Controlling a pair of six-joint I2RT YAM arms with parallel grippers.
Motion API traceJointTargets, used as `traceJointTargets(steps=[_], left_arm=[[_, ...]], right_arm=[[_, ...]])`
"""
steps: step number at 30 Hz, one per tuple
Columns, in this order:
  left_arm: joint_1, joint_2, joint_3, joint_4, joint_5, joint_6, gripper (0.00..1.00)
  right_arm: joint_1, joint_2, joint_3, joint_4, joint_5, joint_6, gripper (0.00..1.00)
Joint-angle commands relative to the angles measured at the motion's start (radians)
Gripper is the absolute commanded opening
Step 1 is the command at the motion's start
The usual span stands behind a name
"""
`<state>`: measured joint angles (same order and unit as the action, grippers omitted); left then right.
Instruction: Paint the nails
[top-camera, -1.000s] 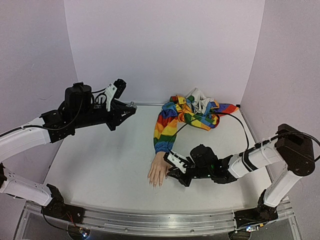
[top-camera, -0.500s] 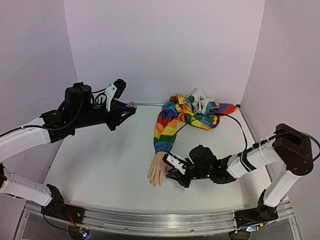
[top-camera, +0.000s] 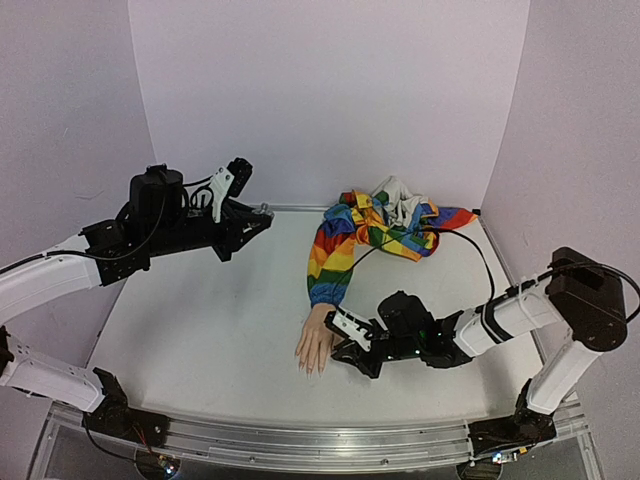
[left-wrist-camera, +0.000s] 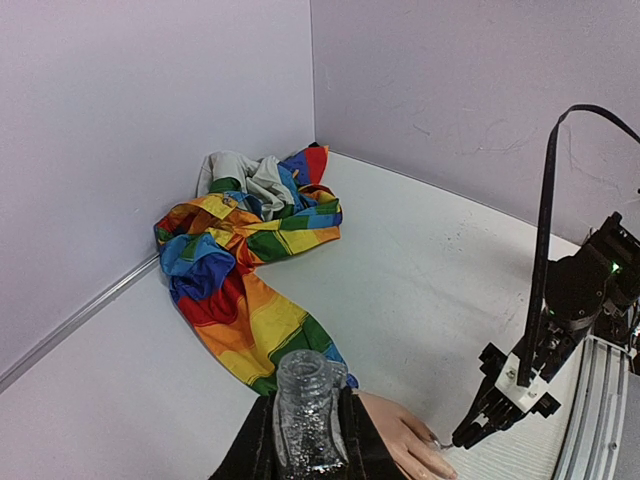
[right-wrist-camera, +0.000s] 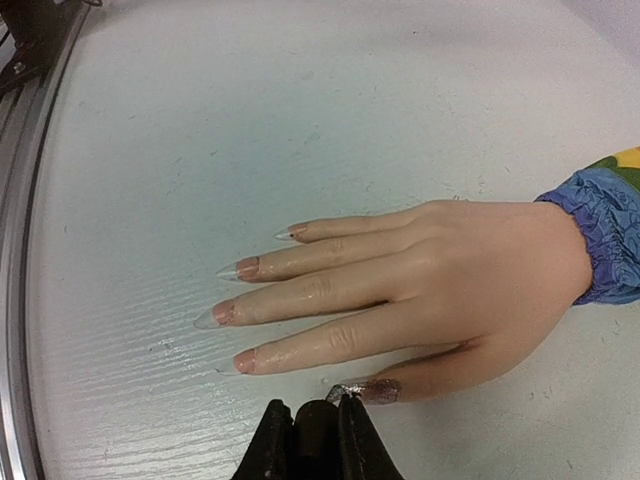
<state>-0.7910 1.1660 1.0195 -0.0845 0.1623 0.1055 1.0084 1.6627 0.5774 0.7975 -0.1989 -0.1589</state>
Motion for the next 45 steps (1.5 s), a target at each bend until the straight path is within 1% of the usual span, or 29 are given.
traceJointTargets(steps=[1, 4, 7, 8, 11, 13, 17, 21, 24, 27, 30, 32, 35, 41, 45], left_arm=[[0.005, -0.014, 0.005, 0.058, 0.005, 0.014, 0.0], [0.006, -0.014, 0.006, 0.058, 0.004, 0.013, 0.0], [0.006, -0.011, 0.007, 0.058, 0.001, 0.02, 0.0], [0.006, -0.013, 0.008, 0.058, -0.002, 0.019, 0.0], [0.006, -0.012, 0.013, 0.058, 0.013, 0.013, 0.0], [0.006, -0.014, 0.016, 0.057, 0.029, 0.008, 0.0], [0.006, -0.009, 0.03, 0.056, 0.081, 0.001, 0.0], [0.006, -0.021, 0.045, 0.043, 0.121, -0.044, 0.0], [0.006, -0.046, 0.065, -0.002, 0.161, -0.094, 0.0], [0.006, -0.067, 0.055, -0.038, 0.221, -0.097, 0.0], [0.005, -0.071, 0.025, -0.05, 0.284, -0.074, 0.0], [0.003, -0.059, 0.013, -0.051, 0.341, -0.043, 0.0], [-0.011, -0.048, -0.01, -0.05, 0.38, -0.011, 0.0], [-0.049, -0.024, -0.036, -0.052, 0.391, 0.043, 0.0], [-0.08, -0.025, -0.042, -0.082, 0.372, 0.095, 0.0]], right_arm=[[0.009, -0.09, 0.019, -0.065, -0.001, 0.02, 0.0], [0.017, -0.192, 0.037, -0.166, 0.096, 0.027, 0.0], [0.018, -0.33, 0.072, -0.306, 0.195, 0.056, 0.0], [0.017, -0.374, 0.091, -0.38, 0.24, 0.069, 0.0], [0.016, -0.489, 0.122, -0.464, 0.311, 0.141, 0.0], [0.016, -0.536, 0.156, -0.517, 0.345, 0.186, 0.0], [0.016, -0.573, 0.216, -0.572, 0.41, 0.242, 0.0], [0.018, -0.534, 0.329, -0.662, 0.366, 0.278, 0.0], [0.017, -0.479, 0.435, -0.744, 0.326, 0.313, 0.0], [0.018, -0.458, 0.497, -0.762, 0.258, 0.344, 0.0], [0.017, -0.44, 0.547, -0.761, 0.208, 0.374, 0.0], [0.017, -0.419, 0.592, -0.764, 0.127, 0.389, 0.0], [0.017, -0.4, 0.651, -0.765, 0.024, 0.41, 0.0], [0.016, -0.35, 0.763, -0.769, -0.155, 0.433, 0.0], [0.016, -0.316, 0.814, -0.773, -0.228, 0.432, 0.0]])
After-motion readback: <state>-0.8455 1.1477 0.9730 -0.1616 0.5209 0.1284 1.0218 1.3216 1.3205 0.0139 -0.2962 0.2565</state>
